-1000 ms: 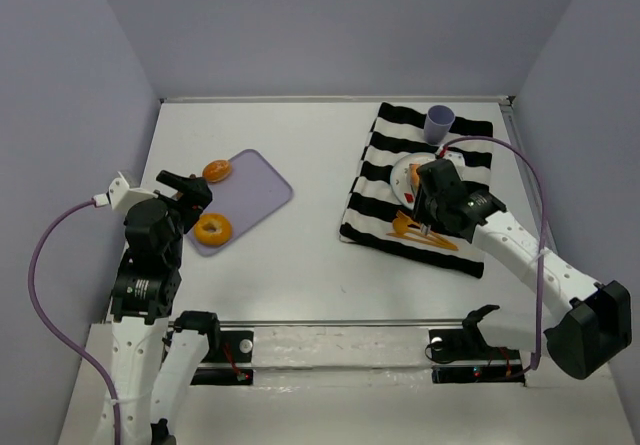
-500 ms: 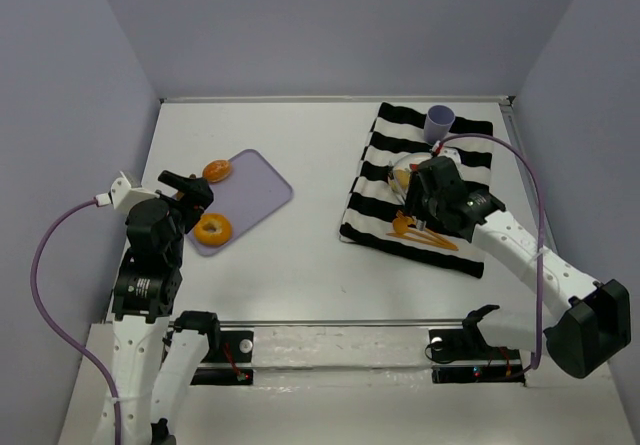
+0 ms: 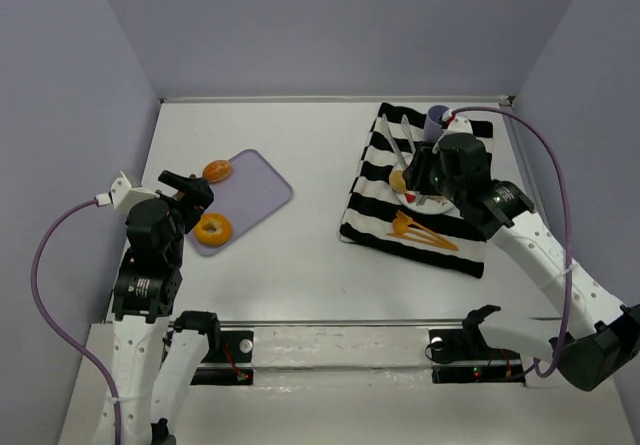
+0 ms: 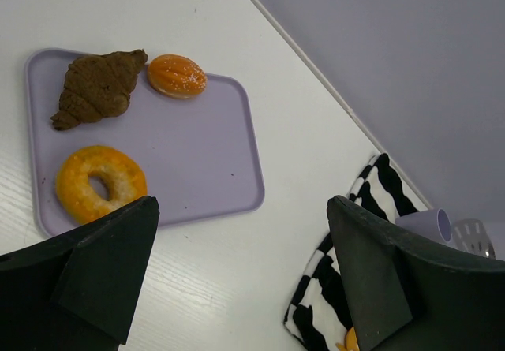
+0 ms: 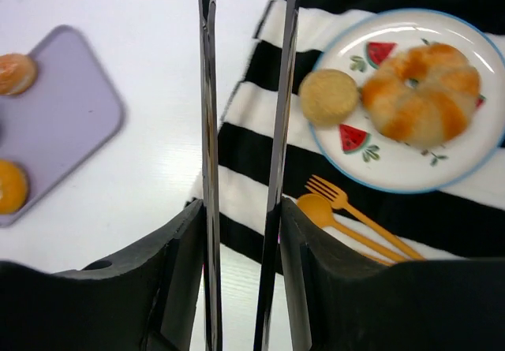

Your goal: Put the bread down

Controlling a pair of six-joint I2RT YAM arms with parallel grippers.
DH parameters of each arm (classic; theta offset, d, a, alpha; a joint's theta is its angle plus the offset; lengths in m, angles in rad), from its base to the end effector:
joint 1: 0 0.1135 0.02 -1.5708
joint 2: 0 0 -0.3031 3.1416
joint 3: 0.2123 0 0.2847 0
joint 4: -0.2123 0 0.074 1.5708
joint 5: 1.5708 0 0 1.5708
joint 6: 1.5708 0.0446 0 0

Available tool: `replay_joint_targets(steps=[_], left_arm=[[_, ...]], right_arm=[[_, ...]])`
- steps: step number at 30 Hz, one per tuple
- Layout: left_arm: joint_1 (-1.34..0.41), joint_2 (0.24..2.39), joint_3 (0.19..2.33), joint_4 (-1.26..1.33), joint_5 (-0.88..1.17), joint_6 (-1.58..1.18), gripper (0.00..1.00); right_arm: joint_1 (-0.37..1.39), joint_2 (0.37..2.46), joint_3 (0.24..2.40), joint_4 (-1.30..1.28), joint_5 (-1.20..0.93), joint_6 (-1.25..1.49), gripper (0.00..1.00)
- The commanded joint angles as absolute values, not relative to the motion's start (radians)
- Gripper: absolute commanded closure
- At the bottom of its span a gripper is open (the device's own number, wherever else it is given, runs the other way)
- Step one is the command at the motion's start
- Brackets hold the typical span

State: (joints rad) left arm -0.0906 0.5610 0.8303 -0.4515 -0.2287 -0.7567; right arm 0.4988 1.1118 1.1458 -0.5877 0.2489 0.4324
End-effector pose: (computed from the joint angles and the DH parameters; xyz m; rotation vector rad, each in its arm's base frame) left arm 0.1315 -0.0018 0.3854 -0.7339 1.6071 -0.4178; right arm 0.2349 0.1155 0.3930 0.0772 2.1179 0.2928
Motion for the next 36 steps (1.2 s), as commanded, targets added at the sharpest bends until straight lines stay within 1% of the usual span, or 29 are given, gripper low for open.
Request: replay_joint_targets(steps=[1, 2, 4, 6, 9, 12, 13, 18, 22, 26, 27, 29, 30, 31, 33, 34, 36], left_arm=[[-0.095, 0.571, 0.828, -0.410, -0.232, -0.742, 0.01], [-0.095, 0.572, 0.828, -0.410, -0.235, -0.744, 0.01], [-0.095, 0.578, 0.828, -0.410, -0.239, -0.747, 0.01], [-0.095, 0.587, 0.834, -0.413, -0.242, -0.747, 0.01], [-0.095, 0.598, 0.839, -0.417, -0.241, -0.746, 0.01], [-0.095, 0.603, 0.841, -0.423, -0.247, -0.746, 0.01], [-0.095, 0.601, 0.842, -0.429, -0.250, -0.747, 0.01], [-0.095, 0.598, 0.836, -0.419, -0.252, -0.750, 0.01], [-0.095, 0.614, 0.828, -0.414, -0.252, -0.752, 0.01], [-0.095, 0.618, 0.831, -0.416, -0.250, -0.750, 0.01], [-0.095, 0.617, 0.831, -0.416, -0.250, -0.750, 0.01], [-0.095, 0.614, 0.834, -0.419, -0.252, -0.750, 0.01], [-0.095, 0.614, 0.836, -0.420, -0.252, -0.749, 0.01], [-0.095, 0.609, 0.836, -0.420, -0.252, -0.749, 0.01], [-0.095, 0.607, 0.838, -0.423, -0.252, -0.747, 0.01], [-0.095, 0.606, 0.839, -0.423, -0.249, -0.747, 0.01], [-0.095, 0.604, 0.841, -0.428, -0.250, -0.746, 0.01]], right_arm=[[0.588, 1.182, 1.187, -0.474, 0.071, 0.354, 0.55], [0.622, 1.183, 1.187, -0.466, 0.092, 0.362, 0.55], [0.694, 1.253, 1.186, -0.437, 0.172, 0.424, 0.55], [0.709, 1.327, 1.181, -0.344, 0.213, 0.483, 0.55], [0.718, 1.461, 1.236, -0.269, 0.226, 0.526, 0.55], [0.732, 1.592, 1.295, -0.259, 0.206, 0.540, 0.60], [0.754, 1.612, 1.295, -0.258, 0.195, 0.537, 0.60], [0.848, 1.603, 1.198, -0.236, 0.229, 0.523, 0.60], [0.957, 1.563, 1.074, -0.209, 0.250, 0.615, 0.58], [1.041, 1.597, 1.026, -0.213, 0.305, 0.712, 0.54], [1.057, 1.606, 1.026, -0.219, 0.314, 0.730, 0.47], [1.094, 1.618, 1.022, -0.233, 0.357, 0.782, 0.40], [1.103, 1.627, 1.023, -0.236, 0.368, 0.794, 0.29], [1.114, 1.631, 1.028, -0.238, 0.376, 0.802, 0.24], [1.129, 1.637, 1.049, -0.253, 0.390, 0.798, 0.05], [1.140, 1.635, 1.066, -0.265, 0.402, 0.792, 0.01], [1.140, 1.623, 1.081, -0.279, 0.419, 0.793, 0.00]])
